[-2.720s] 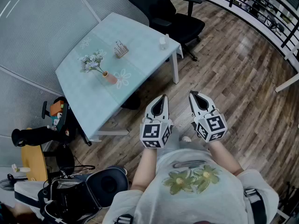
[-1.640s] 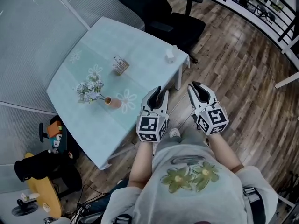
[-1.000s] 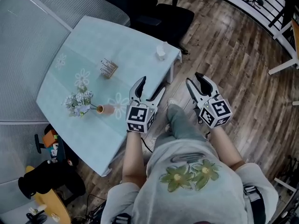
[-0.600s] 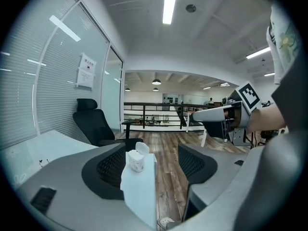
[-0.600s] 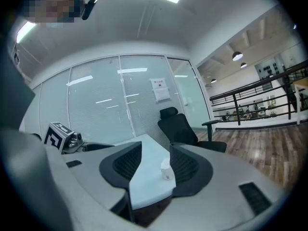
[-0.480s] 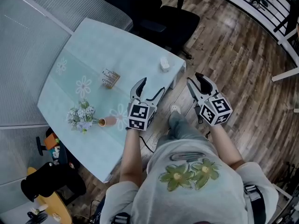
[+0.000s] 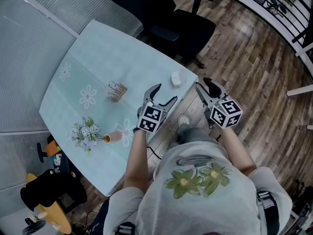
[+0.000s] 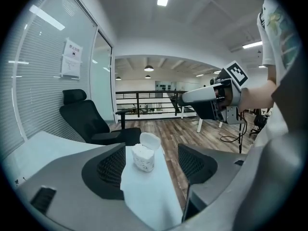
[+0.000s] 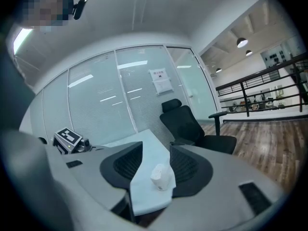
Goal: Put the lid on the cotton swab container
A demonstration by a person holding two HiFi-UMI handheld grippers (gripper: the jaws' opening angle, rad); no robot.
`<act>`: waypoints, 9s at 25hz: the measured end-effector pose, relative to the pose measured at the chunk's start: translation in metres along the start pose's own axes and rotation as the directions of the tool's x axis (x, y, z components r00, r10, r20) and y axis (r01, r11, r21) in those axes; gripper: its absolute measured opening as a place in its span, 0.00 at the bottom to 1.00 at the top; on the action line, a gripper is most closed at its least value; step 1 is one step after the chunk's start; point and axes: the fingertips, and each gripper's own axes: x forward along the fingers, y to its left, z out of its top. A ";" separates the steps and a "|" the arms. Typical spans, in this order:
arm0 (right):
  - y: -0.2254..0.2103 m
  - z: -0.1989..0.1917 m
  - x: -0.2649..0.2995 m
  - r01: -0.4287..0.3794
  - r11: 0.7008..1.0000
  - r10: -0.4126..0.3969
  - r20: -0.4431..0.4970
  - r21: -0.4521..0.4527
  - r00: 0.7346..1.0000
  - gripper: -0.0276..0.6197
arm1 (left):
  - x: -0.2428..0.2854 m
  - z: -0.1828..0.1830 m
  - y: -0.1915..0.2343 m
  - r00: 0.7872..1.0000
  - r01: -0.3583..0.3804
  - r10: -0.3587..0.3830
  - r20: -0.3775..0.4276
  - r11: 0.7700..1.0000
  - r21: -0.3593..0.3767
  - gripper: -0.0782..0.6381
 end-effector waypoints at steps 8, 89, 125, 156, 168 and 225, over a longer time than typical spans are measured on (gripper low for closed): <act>-0.013 -0.027 0.047 -0.143 0.990 0.144 -0.150 0.020 0.978 0.30 | 0.038 -0.022 0.021 0.997 0.006 -0.007 -0.080 1.000 -0.003 0.60; -0.016 -0.088 0.116 -0.277 0.940 0.334 -0.378 0.198 0.864 0.20 | 0.137 -0.072 0.022 0.938 0.219 -0.151 -0.313 0.956 0.196 0.58; -0.004 -0.090 0.124 -0.239 0.969 0.239 -0.444 0.058 0.864 0.21 | 0.137 -0.073 0.022 0.937 0.208 -0.139 -0.322 0.959 0.191 0.57; -0.006 -0.106 0.135 -0.263 0.965 0.204 -0.573 -0.020 0.794 0.04 | 0.138 -0.074 0.022 0.936 0.203 -0.136 -0.325 0.962 0.183 0.57; -0.001 -0.112 0.136 -0.397 0.885 0.063 -0.785 -0.241 0.617 0.04 | 0.138 -0.073 0.022 0.935 0.195 -0.123 -0.333 0.962 0.191 0.57; 0.026 -0.028 0.073 -0.202 0.947 0.161 -0.175 -0.251 0.971 0.04 | 0.036 0.049 0.025 0.956 -0.246 0.266 0.123 0.957 -0.156 0.11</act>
